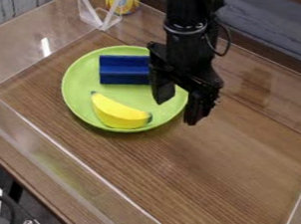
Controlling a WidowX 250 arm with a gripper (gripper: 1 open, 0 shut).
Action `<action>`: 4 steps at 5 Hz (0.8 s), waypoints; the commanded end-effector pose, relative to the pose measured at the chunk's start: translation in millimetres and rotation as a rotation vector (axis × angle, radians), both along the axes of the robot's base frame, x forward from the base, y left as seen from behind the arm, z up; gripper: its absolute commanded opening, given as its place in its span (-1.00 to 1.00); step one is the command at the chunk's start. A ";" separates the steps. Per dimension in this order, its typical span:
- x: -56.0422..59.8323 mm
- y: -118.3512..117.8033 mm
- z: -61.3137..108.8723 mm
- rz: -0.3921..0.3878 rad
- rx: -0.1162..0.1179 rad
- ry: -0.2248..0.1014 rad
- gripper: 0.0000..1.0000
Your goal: Put the blue object in the green plate
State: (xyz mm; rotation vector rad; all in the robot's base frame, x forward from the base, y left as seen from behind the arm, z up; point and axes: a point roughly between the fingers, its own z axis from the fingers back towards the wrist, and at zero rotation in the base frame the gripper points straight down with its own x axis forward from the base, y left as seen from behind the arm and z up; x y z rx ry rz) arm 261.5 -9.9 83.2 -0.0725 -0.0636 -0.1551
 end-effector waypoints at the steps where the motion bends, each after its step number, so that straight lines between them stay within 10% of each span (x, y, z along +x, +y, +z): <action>1: 7.2 17.6 5.0 0.023 -0.001 -0.037 1.00; 3: 21.1 5.5 1.5 0.073 0.002 -0.025 1.00; 4: 6.0 5.8 -1.4 0.123 0.008 -0.014 1.00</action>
